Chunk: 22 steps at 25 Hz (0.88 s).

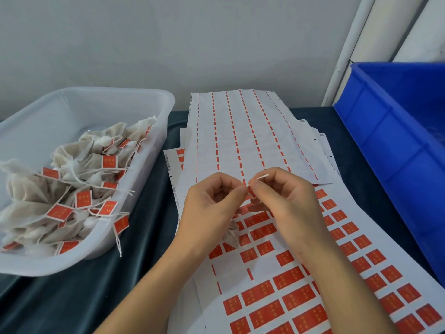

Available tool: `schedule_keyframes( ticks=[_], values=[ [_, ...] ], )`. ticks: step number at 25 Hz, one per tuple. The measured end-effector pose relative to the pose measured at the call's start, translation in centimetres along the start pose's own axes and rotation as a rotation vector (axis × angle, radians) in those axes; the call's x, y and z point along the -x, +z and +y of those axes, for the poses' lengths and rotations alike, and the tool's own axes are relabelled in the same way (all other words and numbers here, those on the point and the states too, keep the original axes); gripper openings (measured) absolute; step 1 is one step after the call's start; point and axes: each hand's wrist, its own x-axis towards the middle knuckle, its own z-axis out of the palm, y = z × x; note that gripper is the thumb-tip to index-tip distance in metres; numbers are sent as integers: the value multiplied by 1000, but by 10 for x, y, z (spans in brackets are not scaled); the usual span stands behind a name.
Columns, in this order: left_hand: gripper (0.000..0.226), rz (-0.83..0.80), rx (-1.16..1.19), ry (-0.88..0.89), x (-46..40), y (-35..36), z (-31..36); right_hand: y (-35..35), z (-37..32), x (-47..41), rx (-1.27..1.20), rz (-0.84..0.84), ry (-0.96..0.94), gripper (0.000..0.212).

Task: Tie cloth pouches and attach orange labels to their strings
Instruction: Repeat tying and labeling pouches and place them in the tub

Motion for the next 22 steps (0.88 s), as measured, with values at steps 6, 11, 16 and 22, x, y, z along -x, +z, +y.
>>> schedule_keyframes(
  ticks=[6, 11, 16, 22],
  values=[
    [19, -2, -44, 61, -1, -2, -5, 2, 0, 0, 28, -37, -20, 11],
    [14, -10, -96, 106, 3, -2, -4, 4, 1, 1, 45, -4, -75, 10],
    [8, 53, -456, 226, 9, -13, -3, 0, -3, 0, 27, 42, -116, 7],
    [8, 155, -462, 222, 28, -35, 14, 13, -28, 4, 89, -56, -202, 7]
  ],
)
